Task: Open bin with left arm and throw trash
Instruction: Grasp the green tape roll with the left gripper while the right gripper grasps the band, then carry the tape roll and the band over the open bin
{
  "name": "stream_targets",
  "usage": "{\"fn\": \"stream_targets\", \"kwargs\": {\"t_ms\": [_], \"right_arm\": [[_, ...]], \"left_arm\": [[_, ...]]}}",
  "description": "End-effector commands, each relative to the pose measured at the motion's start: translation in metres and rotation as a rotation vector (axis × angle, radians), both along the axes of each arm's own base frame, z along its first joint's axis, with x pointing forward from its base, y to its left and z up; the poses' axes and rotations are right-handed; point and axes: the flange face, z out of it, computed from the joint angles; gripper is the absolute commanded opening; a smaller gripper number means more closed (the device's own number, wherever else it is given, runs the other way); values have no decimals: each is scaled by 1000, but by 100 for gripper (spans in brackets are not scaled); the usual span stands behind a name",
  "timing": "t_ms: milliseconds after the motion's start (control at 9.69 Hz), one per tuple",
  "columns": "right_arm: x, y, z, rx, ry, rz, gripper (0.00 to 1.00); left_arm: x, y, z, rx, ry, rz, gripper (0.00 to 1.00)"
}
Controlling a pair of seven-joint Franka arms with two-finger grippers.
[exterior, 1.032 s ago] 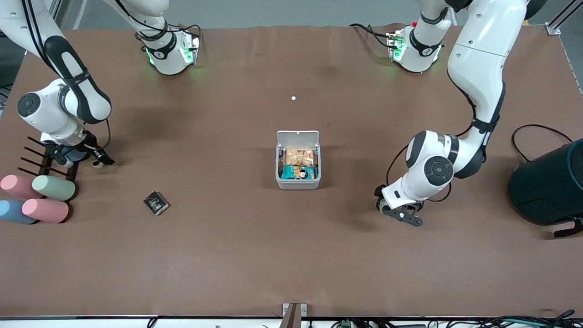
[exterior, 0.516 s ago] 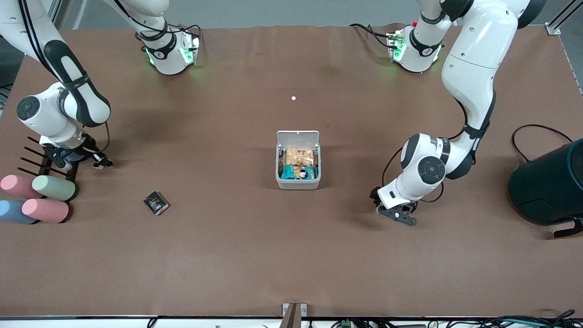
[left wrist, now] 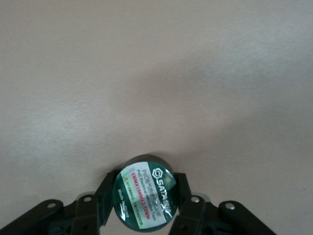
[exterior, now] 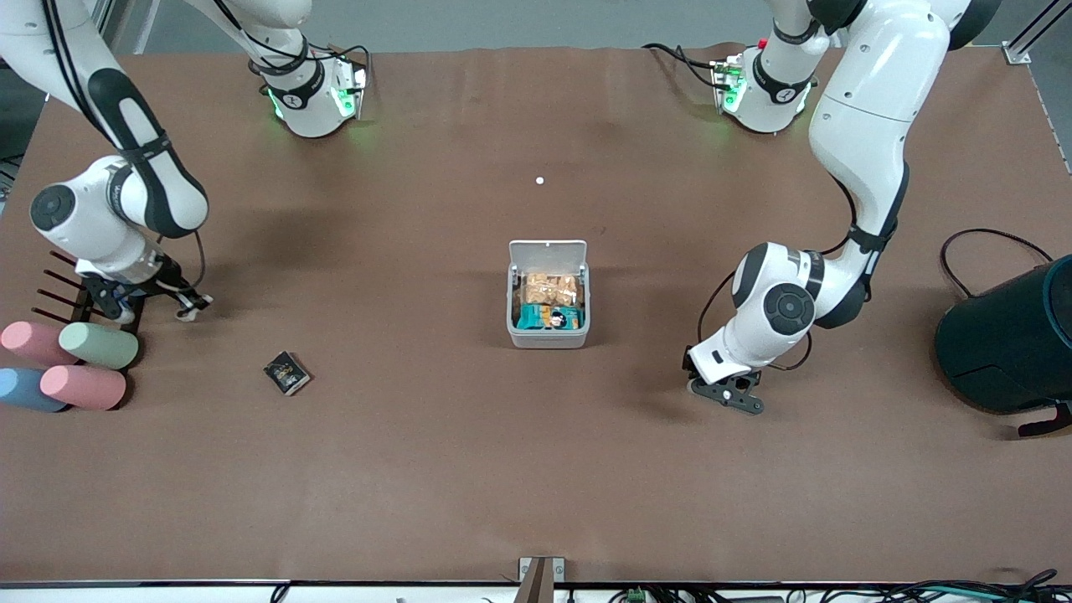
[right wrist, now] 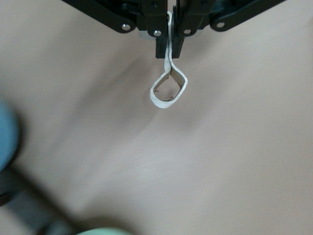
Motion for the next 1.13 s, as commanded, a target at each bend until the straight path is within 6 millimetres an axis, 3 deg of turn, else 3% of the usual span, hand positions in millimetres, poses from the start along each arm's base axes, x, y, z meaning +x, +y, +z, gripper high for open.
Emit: {"fn": "stream_targets", "kwargs": {"t_ms": [0, 103, 310, 413, 516, 722, 825, 929, 1032], "right_arm": [[56, 138, 81, 17, 66, -81, 3], [70, 193, 115, 22, 78, -107, 3], [82, 303, 157, 102, 36, -127, 4], [79, 362, 162, 156, 39, -129, 7], [82, 408, 166, 196, 31, -161, 6], [73, 498, 152, 233, 23, -136, 2], [67, 533, 142, 255, -1, -154, 2], [62, 546, 136, 263, -5, -159, 4], [39, 575, 135, 264, 1, -113, 8]], "left_arm": [[-2, -7, 6, 2, -10, 2, 0], [-2, -7, 6, 3, -9, 1, 0], [4, -9, 24, 13, 5, 0, 0], [10, -9, 42, 26, 27, 0, 0], [10, -17, 59, 24, 43, -7, 0], [11, -21, 86, 18, 38, -6, 0], [9, -27, 95, 12, 44, -5, 0], [7, -37, 103, -2, 48, 27, 0], [2, -50, 111, -14, 47, 53, 0]]}}
